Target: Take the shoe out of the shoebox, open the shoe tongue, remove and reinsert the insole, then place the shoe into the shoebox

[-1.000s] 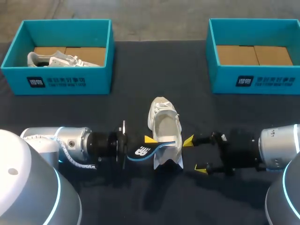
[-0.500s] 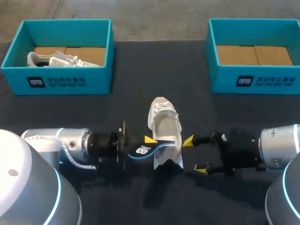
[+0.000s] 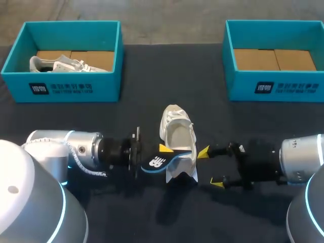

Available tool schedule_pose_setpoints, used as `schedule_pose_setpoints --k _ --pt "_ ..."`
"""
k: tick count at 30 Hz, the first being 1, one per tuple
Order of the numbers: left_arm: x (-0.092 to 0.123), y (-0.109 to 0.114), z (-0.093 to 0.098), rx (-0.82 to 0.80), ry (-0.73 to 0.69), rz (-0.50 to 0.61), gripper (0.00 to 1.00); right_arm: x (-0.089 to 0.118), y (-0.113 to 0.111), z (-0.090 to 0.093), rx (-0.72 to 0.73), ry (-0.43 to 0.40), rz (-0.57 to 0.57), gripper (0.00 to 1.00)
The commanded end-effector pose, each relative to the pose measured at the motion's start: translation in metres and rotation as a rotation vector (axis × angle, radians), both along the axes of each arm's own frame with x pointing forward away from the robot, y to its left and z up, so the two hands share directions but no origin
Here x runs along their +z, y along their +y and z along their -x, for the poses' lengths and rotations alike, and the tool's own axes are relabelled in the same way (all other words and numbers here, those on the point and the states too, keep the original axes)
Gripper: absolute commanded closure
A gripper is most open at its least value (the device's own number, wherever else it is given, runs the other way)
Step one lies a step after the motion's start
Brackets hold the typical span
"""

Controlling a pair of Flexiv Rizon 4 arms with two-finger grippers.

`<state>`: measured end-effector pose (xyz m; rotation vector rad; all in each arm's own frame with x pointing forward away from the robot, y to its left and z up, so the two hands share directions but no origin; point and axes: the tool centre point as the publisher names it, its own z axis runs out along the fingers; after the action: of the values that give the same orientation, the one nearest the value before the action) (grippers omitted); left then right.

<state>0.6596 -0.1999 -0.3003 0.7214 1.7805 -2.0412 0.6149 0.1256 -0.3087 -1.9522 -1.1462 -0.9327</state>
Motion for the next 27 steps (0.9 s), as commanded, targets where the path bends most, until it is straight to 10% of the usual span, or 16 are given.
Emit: schedule_pose_setpoints --k 1,27 --pt "-0.004 -0.003 -0.008 -0.01 -0.002 -0.007 1.0 0.001 0.001 0.001 -0.002 0.0 0.003 0.0" --pt "-0.016 -0.007 -0.02 -0.003 -0.072 -0.035 1.0 0.001 0.001 0.001 -0.002 0.0 0.003 0.0"
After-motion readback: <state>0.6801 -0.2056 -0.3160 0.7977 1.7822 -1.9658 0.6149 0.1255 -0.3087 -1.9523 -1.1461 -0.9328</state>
